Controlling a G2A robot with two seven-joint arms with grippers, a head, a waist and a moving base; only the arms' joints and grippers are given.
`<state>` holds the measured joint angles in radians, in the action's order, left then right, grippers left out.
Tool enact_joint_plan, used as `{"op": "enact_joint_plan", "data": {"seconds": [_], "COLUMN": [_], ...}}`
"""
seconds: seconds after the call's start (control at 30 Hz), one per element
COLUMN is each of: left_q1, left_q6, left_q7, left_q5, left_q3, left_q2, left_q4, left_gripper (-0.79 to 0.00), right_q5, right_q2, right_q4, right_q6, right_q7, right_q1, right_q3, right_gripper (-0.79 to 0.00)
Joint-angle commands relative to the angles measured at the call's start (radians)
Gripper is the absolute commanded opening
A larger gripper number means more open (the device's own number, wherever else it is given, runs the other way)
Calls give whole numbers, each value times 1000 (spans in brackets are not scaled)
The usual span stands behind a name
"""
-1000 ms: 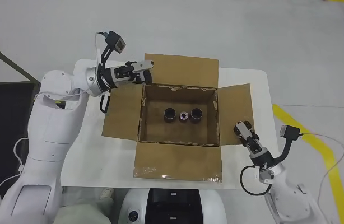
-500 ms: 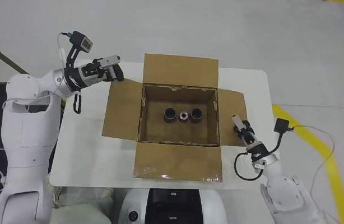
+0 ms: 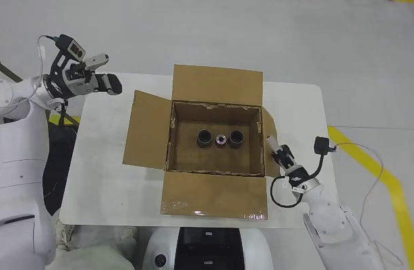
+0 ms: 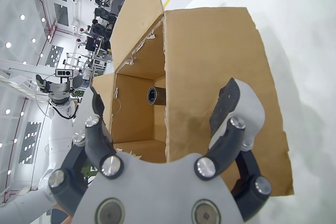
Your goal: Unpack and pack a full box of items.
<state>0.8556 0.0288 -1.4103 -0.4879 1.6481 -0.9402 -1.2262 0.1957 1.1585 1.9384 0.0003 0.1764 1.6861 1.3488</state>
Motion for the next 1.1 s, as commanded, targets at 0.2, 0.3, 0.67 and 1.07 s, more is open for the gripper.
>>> {"op": "enact_joint_plan", "data": {"seconds": [0.2,0.3,0.67,1.07], "left_q1": [-73,-83,-124,-154], "left_q6": [-3,0,12,29], "left_q7": [-15,-34,-8,12], "left_q5": [14,7,43,44], "left_q3": [0,22,26,3], "left_q2": [16,26,48,56], "left_q4": [122,162,242,286], "left_gripper": [0,0,0,0], "right_q5": [1,-10,17,189], "right_q2": [4,6,10,4], "right_q4": [-10,-23,-11,185], "right_q6": [25,23,18,69], "right_q7": [28,39,16,53], "right_q1": [-22,-33,-43,-35], "right_q3": [-16,-23,-17,-6], "right_gripper": [0,0,0,0]}}
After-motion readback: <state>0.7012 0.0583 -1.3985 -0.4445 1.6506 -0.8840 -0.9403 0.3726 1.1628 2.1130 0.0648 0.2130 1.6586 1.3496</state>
